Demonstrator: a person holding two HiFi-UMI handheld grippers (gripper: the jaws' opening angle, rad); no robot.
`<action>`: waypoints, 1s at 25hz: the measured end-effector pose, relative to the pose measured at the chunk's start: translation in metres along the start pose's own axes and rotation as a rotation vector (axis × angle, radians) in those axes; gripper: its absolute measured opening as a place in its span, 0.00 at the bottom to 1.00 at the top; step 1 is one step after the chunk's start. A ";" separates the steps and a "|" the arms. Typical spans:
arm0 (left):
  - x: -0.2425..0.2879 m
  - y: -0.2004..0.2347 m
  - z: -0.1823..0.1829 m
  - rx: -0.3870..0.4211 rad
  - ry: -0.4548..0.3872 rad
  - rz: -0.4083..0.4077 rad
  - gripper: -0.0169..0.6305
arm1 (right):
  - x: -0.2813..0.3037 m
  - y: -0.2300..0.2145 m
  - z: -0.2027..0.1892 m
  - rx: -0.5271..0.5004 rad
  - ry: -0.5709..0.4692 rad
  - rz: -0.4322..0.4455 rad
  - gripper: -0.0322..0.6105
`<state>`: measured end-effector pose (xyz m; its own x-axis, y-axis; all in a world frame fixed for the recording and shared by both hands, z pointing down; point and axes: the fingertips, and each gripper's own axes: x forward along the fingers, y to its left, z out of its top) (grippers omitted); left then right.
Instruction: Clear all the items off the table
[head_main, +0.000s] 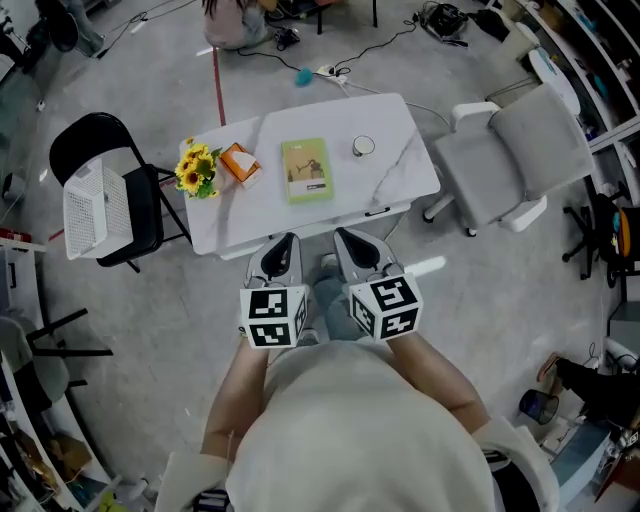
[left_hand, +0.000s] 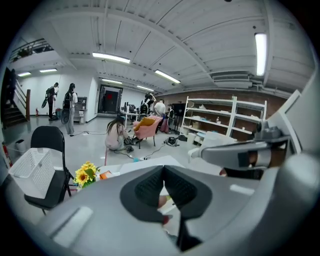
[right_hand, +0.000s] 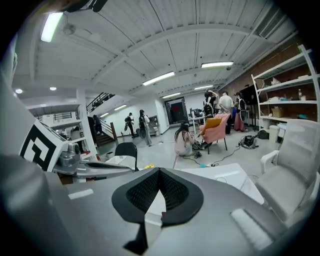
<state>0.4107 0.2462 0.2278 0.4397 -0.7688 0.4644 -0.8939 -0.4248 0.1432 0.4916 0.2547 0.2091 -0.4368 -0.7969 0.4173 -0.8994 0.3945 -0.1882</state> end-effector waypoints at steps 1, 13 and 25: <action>0.009 0.002 0.003 0.006 0.004 0.009 0.04 | 0.007 -0.007 0.004 -0.004 0.007 0.007 0.05; 0.095 0.026 0.029 -0.028 0.069 0.093 0.04 | 0.081 -0.072 0.027 -0.027 0.094 0.076 0.05; 0.155 0.047 0.020 -0.050 0.157 0.151 0.04 | 0.137 -0.116 0.016 -0.023 0.197 0.115 0.05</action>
<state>0.4389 0.0974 0.2893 0.2849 -0.7364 0.6136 -0.9535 -0.2832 0.1028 0.5363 0.0928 0.2742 -0.5235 -0.6419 0.5603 -0.8421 0.4898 -0.2257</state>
